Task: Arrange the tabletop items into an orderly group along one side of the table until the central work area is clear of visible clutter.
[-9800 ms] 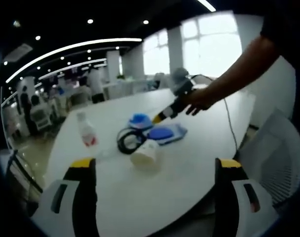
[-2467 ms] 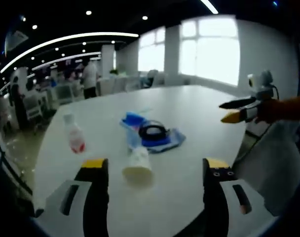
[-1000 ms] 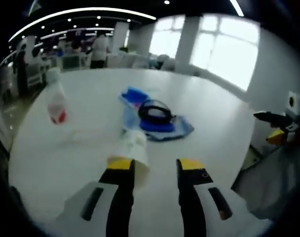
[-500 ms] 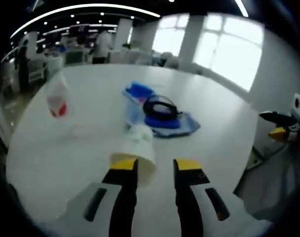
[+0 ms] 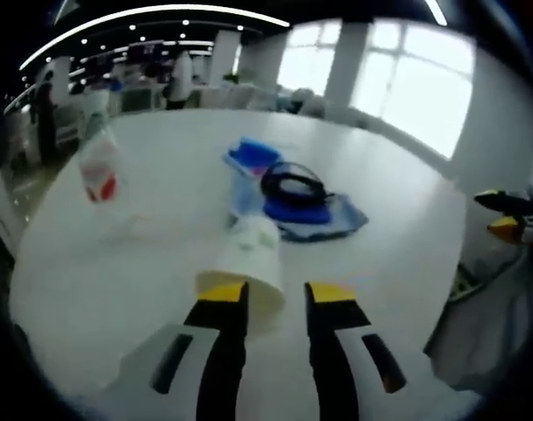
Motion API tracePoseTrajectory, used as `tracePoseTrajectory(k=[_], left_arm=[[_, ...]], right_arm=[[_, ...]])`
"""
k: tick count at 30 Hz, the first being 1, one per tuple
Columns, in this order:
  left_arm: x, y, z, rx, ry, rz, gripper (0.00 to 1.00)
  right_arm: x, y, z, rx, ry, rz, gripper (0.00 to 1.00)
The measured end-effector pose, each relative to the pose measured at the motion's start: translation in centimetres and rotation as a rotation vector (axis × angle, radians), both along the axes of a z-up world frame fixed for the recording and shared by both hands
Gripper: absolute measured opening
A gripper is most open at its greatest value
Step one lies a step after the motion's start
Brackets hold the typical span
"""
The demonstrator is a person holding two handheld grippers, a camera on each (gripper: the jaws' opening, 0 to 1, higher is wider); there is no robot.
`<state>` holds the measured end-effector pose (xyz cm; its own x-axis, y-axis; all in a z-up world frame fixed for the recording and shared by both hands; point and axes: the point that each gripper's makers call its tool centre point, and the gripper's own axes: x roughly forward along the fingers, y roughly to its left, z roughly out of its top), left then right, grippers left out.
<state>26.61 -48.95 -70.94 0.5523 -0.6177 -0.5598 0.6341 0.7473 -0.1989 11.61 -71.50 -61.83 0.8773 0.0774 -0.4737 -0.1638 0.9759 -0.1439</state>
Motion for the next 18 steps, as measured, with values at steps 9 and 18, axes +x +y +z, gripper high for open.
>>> tracePoseTrajectory(k=[9,18], left_arm=[[1.0,-0.1,-0.3,-0.010,-0.022,0.037,0.22],[1.7,-0.3,-1.1,-0.032,-0.004,0.069,0.17]], right_arm=[[-0.2,-0.4,0.2,0.010,0.005,-0.040,0.31],[-0.1,0.2,0.7,0.030,-0.023,-0.029,0.35]])
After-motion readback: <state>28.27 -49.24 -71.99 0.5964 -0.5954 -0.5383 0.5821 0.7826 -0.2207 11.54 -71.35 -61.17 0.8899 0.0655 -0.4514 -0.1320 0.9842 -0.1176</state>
